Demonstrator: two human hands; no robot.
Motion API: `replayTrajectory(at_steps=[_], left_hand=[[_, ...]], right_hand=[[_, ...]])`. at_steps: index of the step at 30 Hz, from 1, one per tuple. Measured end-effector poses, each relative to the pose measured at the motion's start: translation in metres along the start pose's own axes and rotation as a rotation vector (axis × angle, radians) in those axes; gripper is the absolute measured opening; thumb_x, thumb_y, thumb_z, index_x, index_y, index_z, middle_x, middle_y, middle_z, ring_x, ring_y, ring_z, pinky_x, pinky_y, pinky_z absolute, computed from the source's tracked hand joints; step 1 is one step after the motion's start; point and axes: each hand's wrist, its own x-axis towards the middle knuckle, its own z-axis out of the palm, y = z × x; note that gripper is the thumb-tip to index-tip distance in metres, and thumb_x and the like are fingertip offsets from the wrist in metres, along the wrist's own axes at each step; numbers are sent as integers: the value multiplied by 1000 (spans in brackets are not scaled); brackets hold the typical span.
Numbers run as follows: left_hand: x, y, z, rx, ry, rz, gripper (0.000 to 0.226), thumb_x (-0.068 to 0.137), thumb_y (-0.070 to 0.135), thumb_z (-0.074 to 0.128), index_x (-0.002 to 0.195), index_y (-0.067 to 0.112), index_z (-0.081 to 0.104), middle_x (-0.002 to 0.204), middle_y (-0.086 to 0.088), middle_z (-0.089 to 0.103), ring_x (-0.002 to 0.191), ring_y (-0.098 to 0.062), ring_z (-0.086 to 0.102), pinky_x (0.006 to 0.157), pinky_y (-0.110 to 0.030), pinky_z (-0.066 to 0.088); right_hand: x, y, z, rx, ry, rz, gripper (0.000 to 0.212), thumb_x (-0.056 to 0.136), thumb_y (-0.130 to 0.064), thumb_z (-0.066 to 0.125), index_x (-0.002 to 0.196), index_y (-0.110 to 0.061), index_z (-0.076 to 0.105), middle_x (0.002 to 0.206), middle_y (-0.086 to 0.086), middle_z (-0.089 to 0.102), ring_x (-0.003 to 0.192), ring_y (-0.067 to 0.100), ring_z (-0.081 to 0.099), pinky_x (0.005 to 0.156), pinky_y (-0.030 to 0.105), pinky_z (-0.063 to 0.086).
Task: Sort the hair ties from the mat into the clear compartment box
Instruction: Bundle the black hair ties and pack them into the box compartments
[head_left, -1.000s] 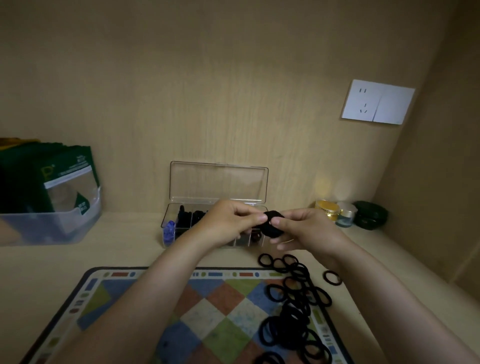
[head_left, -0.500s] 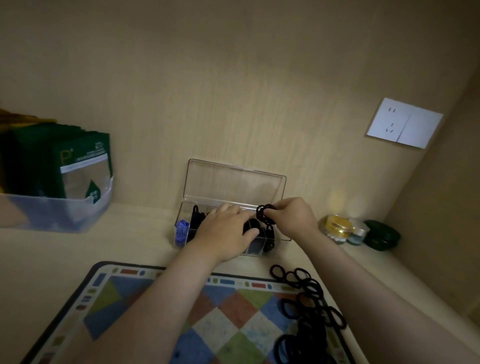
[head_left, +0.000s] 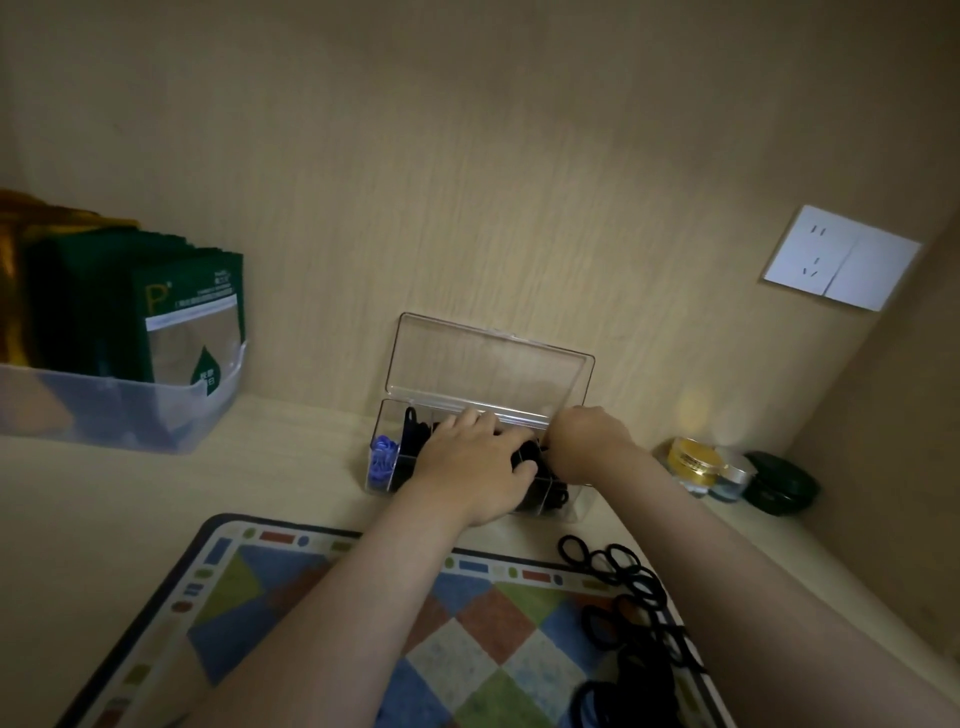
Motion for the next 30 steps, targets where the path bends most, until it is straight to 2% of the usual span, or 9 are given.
replayTrajectory(at_steps=[2,5,9,14,21,24,26,28,30], left_hand=[[1,0,0,2,0,0,55,99,54,29,152,38,29,154,0,36,144,-22,22,119,-41,19],[1,1,-1,6,-7,-2,54,99,54,28,152,38,28,154,0,35,144,-22,22,119,-41,18],[-1,2,-3,-6,3,0,54,100,52,31,152,37,29,152,0,35,142,-21,22,117,-39,20],[-3,4,-3,28,14,37,55,99,55,29,152,36,30,158,1,28,145,-21,20,119,-41,18],[-3,2,-3,149,-38,55,60,100,59,25,155,36,22,161,-1,25,148,-23,17,121,-43,16],[-2,3,-3,122,-34,52,62,99,61,27,156,36,19,162,-1,23,149,-22,15,121,-43,14],[-3,4,-5,65,-4,59,63,98,59,34,155,36,21,161,0,23,148,-21,14,120,-42,14],[-5,9,-8,34,87,88,62,97,58,41,152,34,28,156,2,29,145,-20,18,118,-40,17],[-6,18,-10,26,201,147,55,95,53,46,146,33,39,145,5,39,136,-17,26,112,-35,22]], right_hand=[[2,7,-2,32,-76,-69,20,92,-26,53,102,-16,66,96,6,63,82,21,59,67,30,48],[-5,18,-11,163,-145,-125,30,97,-31,48,111,-16,70,107,8,68,95,25,63,83,35,54],[-22,28,-11,330,-32,-183,41,97,-22,49,136,-16,60,138,7,55,123,27,55,103,36,46],[-38,26,7,185,38,-320,35,93,-28,37,108,-23,68,118,-1,62,117,22,50,102,44,34],[-42,20,14,165,-28,-297,61,86,-43,16,105,-25,71,126,-2,61,138,16,31,120,54,-2],[-44,23,11,237,-47,-316,52,86,-42,24,101,-23,69,123,-2,62,136,19,38,118,50,17],[-49,31,9,399,-12,-334,41,91,-33,41,118,-21,69,132,-2,60,133,20,46,111,39,34],[-57,41,6,518,58,-333,46,92,-21,51,137,-22,59,144,-3,52,133,15,47,109,27,35],[-66,54,7,582,154,-317,43,92,-15,53,133,-22,62,139,-5,56,121,10,54,100,20,39]])
